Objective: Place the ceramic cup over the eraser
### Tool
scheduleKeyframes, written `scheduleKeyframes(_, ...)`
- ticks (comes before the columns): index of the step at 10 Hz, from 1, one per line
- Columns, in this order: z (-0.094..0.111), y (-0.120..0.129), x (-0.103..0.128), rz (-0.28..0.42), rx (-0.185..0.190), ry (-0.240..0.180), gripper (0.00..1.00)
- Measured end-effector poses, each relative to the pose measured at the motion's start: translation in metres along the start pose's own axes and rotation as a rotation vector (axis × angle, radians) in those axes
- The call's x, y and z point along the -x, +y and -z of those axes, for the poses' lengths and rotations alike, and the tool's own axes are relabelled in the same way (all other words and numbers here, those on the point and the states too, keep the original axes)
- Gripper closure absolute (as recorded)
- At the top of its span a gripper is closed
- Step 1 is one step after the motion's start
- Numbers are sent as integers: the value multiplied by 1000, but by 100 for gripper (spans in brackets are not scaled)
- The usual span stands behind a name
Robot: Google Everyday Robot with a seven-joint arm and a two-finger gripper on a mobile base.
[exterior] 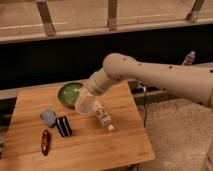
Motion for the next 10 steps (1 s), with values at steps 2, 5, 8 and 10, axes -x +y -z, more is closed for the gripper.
scheduleKeyframes(2,-1,-11,14,31,-1,1,100)
scheduleKeyframes(5,-19,-10,41,81,59,34,100)
scheduleKeyframes(8,-21,-10,41,76,73,45,100)
scheduleKeyframes(10,-22,-9,42,76,76,43,100)
